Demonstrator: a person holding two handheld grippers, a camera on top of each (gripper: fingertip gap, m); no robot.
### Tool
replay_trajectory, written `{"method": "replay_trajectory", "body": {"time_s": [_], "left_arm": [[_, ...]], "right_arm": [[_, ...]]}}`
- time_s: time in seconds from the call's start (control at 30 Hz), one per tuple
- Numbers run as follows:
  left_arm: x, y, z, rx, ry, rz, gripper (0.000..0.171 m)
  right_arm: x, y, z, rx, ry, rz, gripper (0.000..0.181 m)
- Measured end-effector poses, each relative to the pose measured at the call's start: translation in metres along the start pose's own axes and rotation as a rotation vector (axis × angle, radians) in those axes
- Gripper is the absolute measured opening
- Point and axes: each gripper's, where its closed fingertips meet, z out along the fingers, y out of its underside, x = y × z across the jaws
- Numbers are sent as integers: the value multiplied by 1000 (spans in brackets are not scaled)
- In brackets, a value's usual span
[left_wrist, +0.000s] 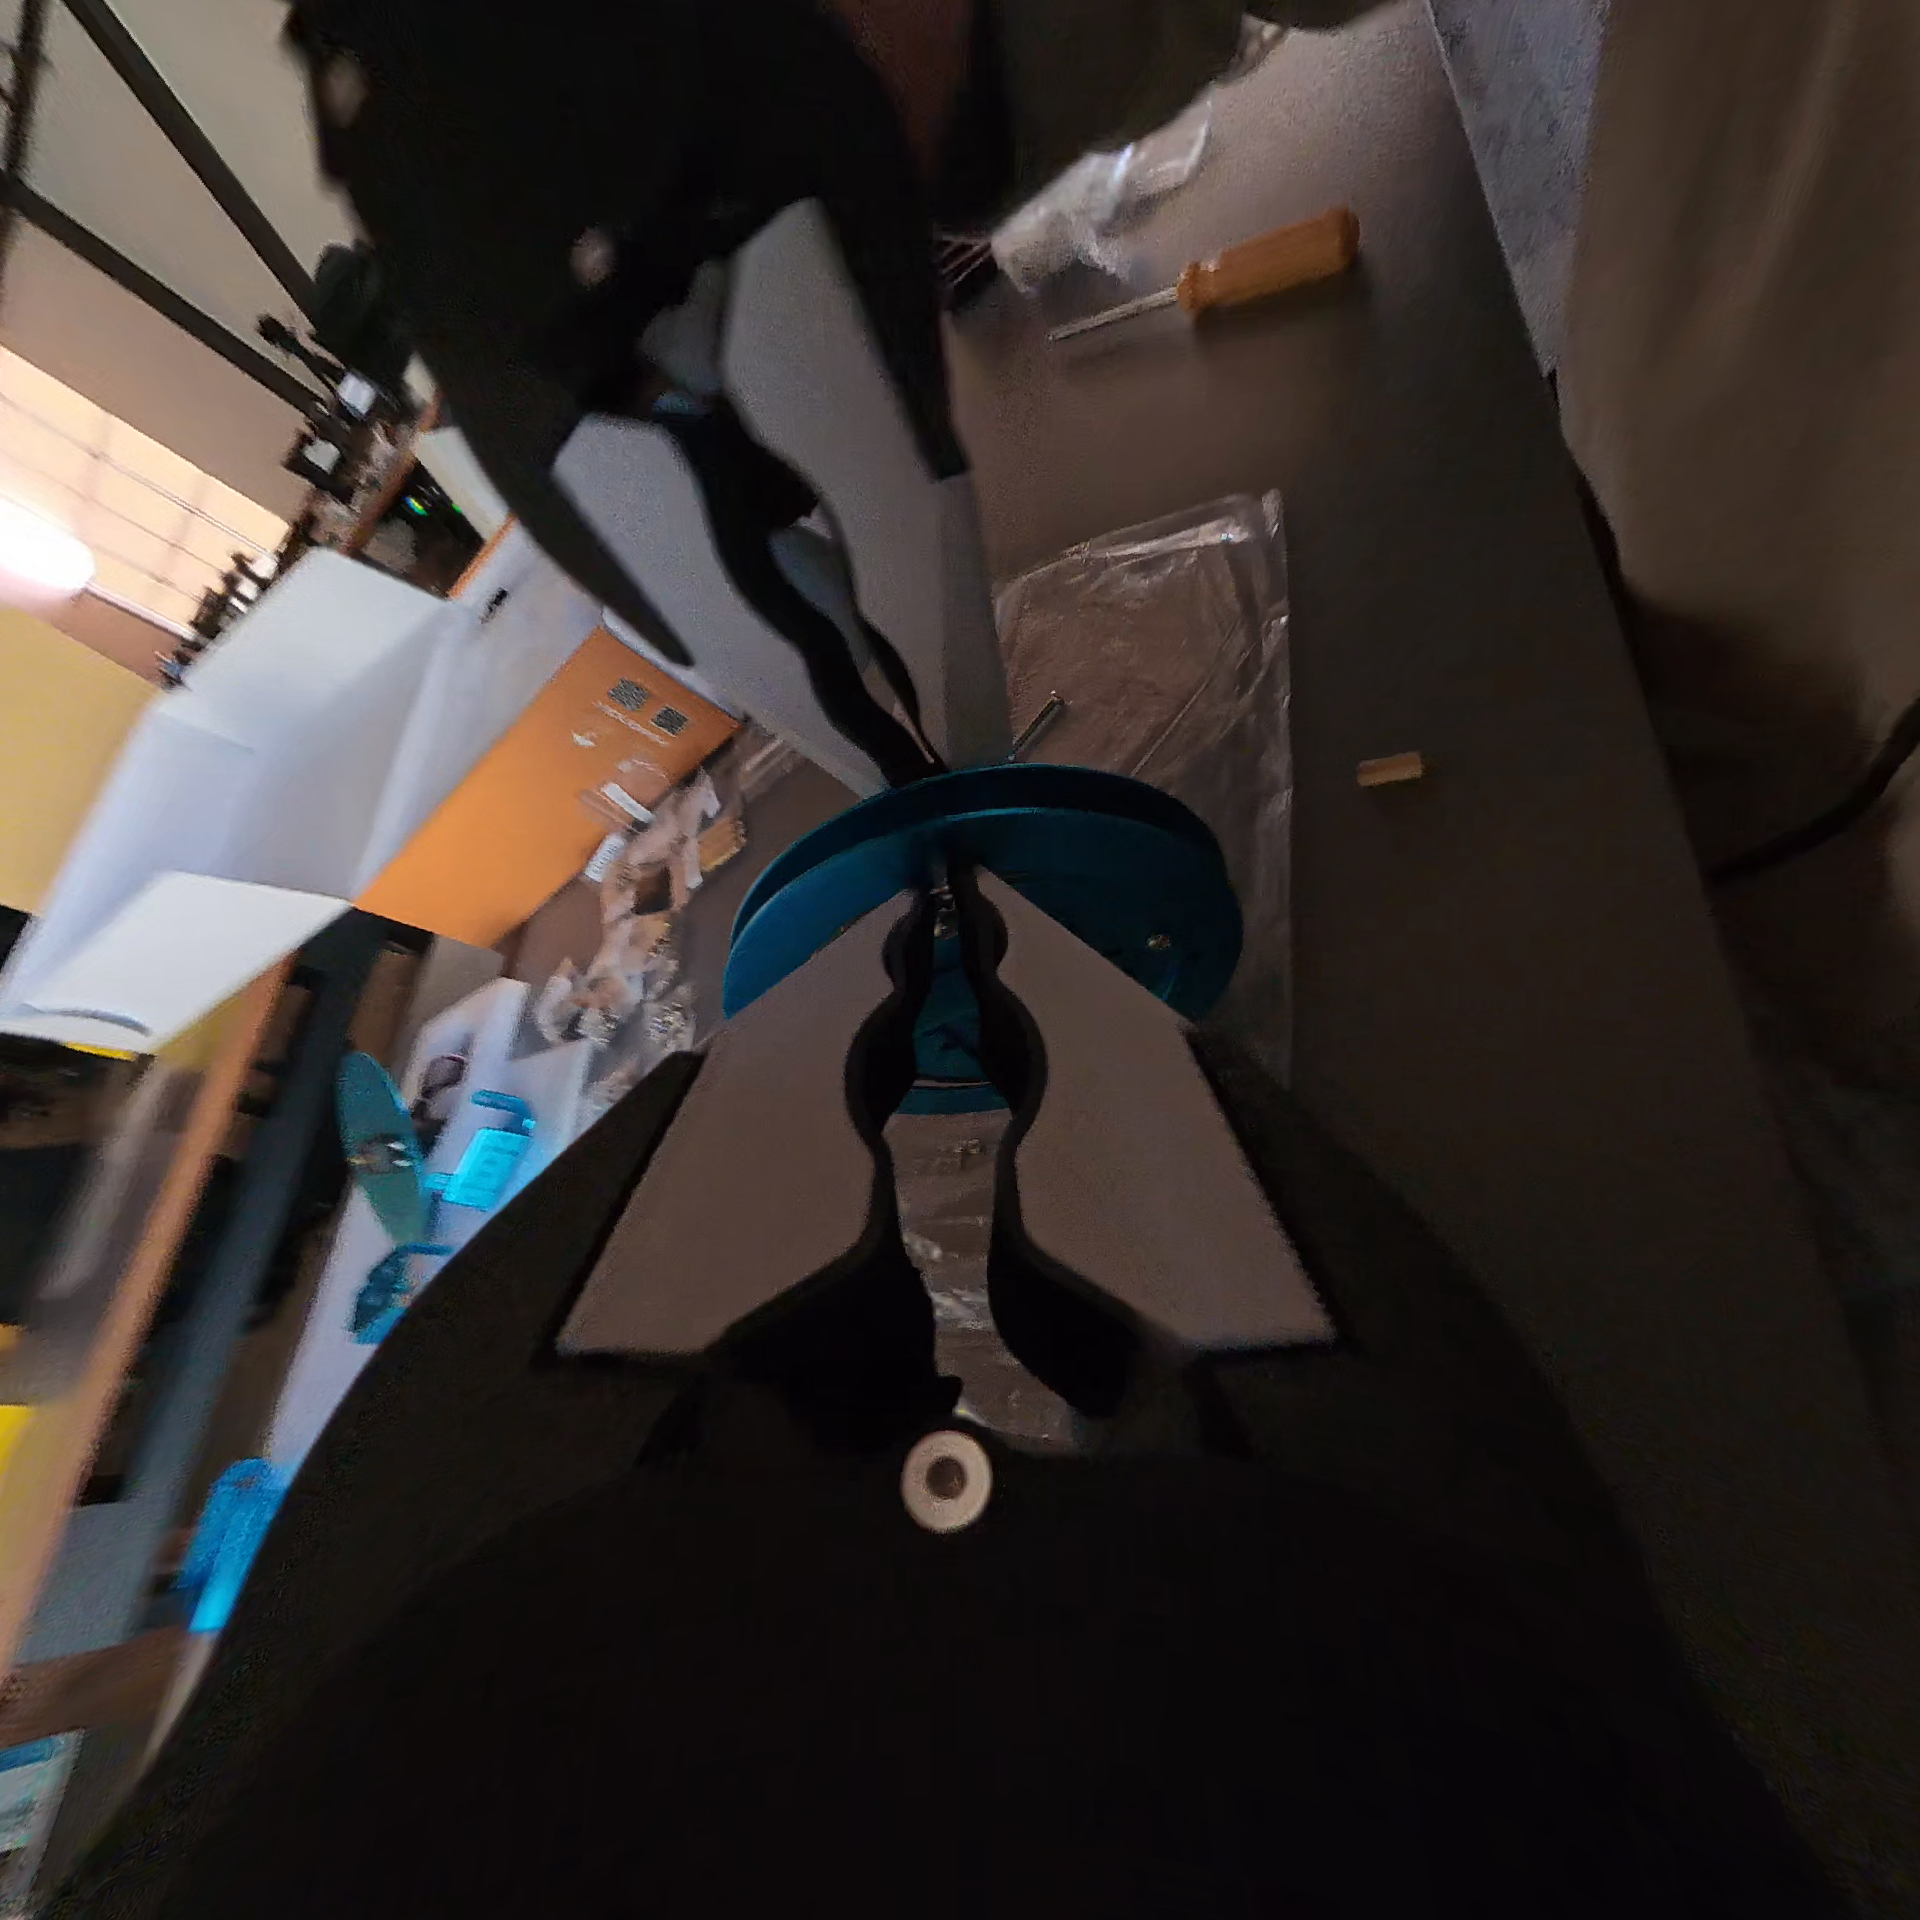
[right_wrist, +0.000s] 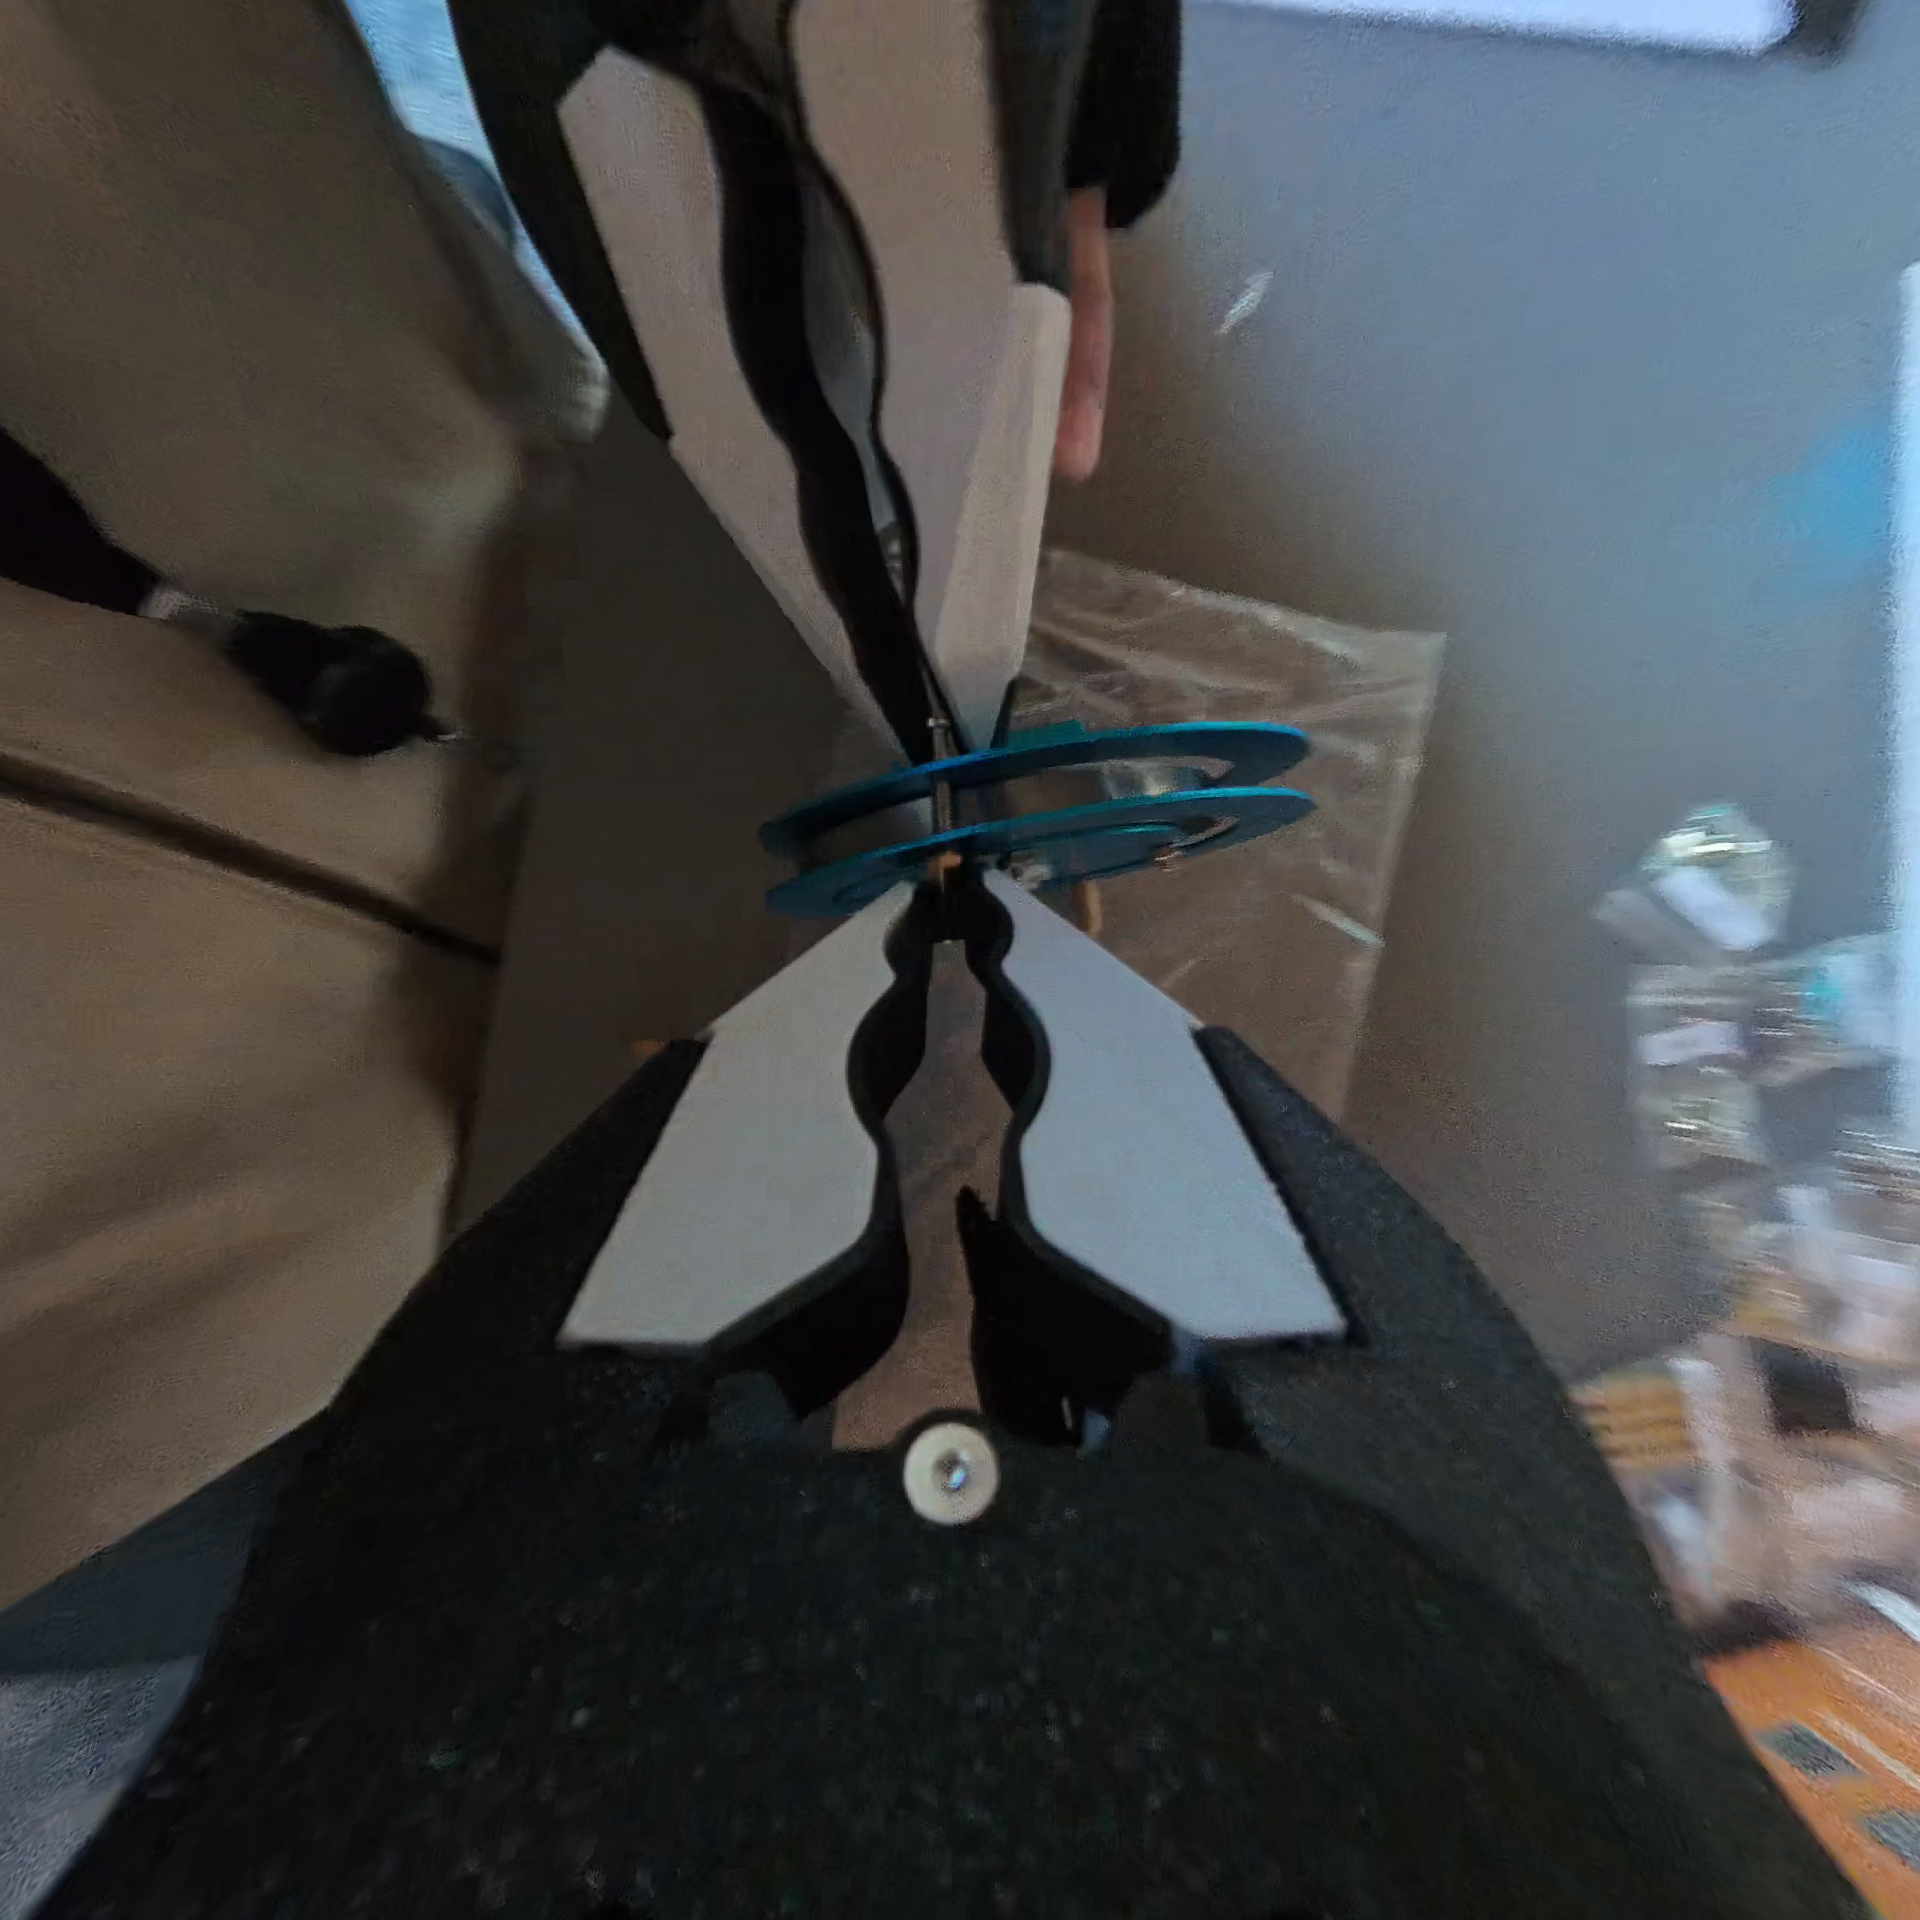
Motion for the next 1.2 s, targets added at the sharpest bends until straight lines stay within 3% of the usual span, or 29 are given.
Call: {"method": "replay_trajectory", "body": {"time_s": [0.07,0.23,0.33,0.43,0.57,0.67,0.77,0.87,0.93,1.03,1.2], "left_arm": [[2,-1,1,-14,-28,108,1],[11,-5,3,-14,-74,325,2],[8,-3,3,-8,-59,234,2],[1,2,3,2,4,-45,3],[-5,8,0,33,138,-451,2],[-4,8,-2,61,255,-675,3],[3,4,-5,77,417,-856,2],[13,-1,-8,91,578,-1040,4],[10,-1,-9,107,632,-1169,2],[8,0,-11,132,667,-1260,2],[8,-1,-10,165,633,-1217,3]], "right_arm": [[-6,2,0,-34,-152,85,4],[-31,6,-5,-124,-666,499,4],[-33,3,-5,-94,-770,604,5],[-26,1,-1,-31,-573,442,6],[-6,-2,-1,19,-71,155,17],[1,-1,2,19,254,42,19],[10,6,4,-51,566,-94,32],[21,-1,-11,-137,908,-367,32],[17,-6,-12,-163,994,-469,25],[6,-10,-8,-122,988,-503,23],[4,-12,-7,-99,960,-531,4]]}}
